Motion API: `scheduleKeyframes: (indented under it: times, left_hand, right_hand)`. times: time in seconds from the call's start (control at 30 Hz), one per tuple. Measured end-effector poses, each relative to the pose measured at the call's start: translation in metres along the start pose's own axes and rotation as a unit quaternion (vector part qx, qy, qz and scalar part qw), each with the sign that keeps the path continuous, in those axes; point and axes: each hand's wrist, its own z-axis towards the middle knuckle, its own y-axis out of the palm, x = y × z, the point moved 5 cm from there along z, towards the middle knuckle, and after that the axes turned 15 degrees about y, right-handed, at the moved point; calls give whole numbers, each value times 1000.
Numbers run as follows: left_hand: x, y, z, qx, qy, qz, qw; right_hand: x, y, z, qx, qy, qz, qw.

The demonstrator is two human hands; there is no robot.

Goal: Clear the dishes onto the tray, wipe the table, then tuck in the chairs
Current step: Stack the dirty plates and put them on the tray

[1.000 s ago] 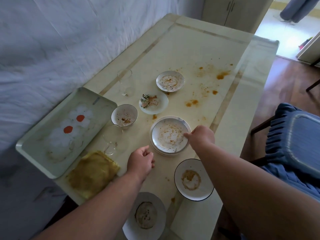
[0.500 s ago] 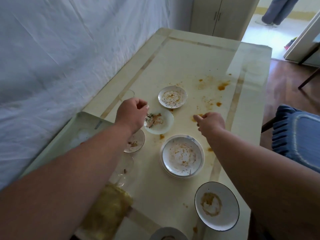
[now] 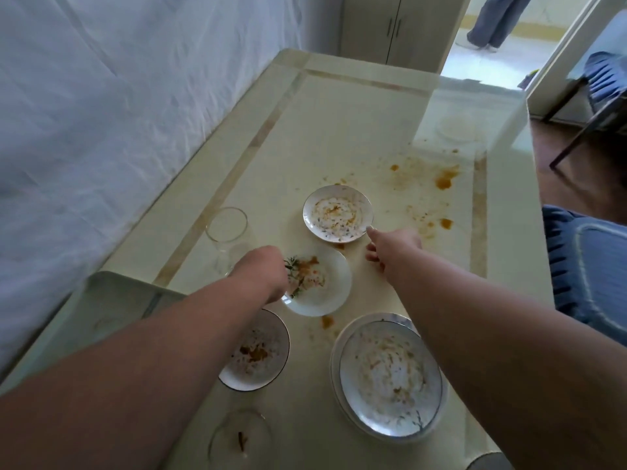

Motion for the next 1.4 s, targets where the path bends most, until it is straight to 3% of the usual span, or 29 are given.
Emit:
scheduleKeyframes:
  times: [0.23, 0.37, 0.47, 0.6, 0.67, 0.77, 0.83, 0.97, 1.13, 1.3, 1.4]
  left_hand:
    - [-10, 9, 18, 8, -39, -94, 995]
    - [-6, 7, 17, 43, -45, -191, 980]
    - [0, 3, 10, 64, -64, -258, 962]
    - [18, -12, -11, 88, -74, -209, 971]
    - [26, -25, -27, 103, -83, -147, 980]
    - [36, -42, -55, 140, -103, -139, 975]
    - [48, -47, -77, 160, -114, -219, 956]
    - [69, -42, -124, 219, -166, -375, 885]
    - [107, -9, -168, 256, -188, -488, 813]
    - [115, 42, -188, 251, -210, -501, 801]
    - [112, 62, -195, 259, -222, -530, 776]
  right_hand:
    - [-16, 18, 2, 0, 16, -31, 999]
    - [-23, 9, 1, -77, -15, 5, 997]
    - [-23, -18, -6, -74, -30, 24, 997]
    - [-9, -76, -18, -42, -1, 57, 997]
    - [4, -107, -20, 8, -29, 27, 999]
    - [34, -144, -32, 12, -48, 0, 999]
    - [59, -164, -43, 4, -51, -23, 998]
    - [113, -175, -65, -31, -62, -83, 994]
    - [168, -171, -87, -54, -86, -171, 980]
    - [164, -167, -94, -70, -102, -182, 975]
    - [160, -160, -94, -79, -108, -191, 972]
